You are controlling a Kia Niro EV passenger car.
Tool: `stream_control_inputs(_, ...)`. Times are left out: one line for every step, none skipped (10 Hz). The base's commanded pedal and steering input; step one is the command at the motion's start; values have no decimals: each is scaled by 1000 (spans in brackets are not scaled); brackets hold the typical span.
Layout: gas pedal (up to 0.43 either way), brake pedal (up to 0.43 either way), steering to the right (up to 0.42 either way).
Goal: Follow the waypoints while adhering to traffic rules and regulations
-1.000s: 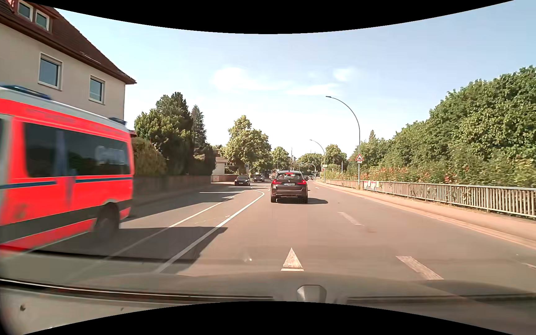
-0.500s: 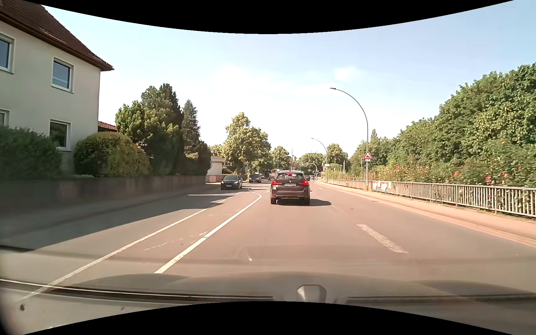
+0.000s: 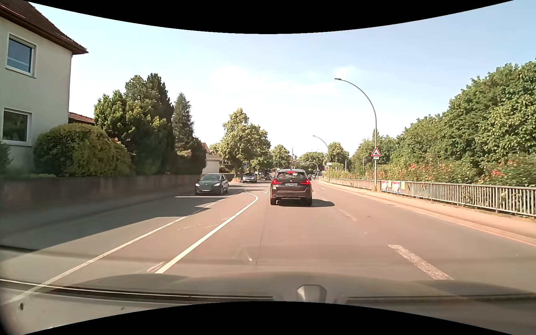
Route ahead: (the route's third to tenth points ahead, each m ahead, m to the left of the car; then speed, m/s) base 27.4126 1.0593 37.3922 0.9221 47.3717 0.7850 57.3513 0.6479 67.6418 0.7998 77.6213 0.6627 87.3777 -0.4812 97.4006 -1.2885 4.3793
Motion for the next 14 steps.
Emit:
stream_control_inputs(0, 6, 3)
stream_control_inputs(0, 6, 3)
stream_control_inputs(0, 6, 3)
stream_control_inputs(0, 12, 3)
stream_control_inputs(0, 6, 3)
stream_control_inputs(0, 6, 3)
stream_control_inputs(0, 6, 3)
stream_control_inputs(0, 6, 3)
stream_control_inputs(0, 6, 3)
stream_control_inputs(0, 6, 3)
stream_control_inputs(0, 6, 3)
stream_control_inputs(0, 6, 3)
stream_control_inputs(0, 6, 3)
stream_control_inputs(0, 6, 3)
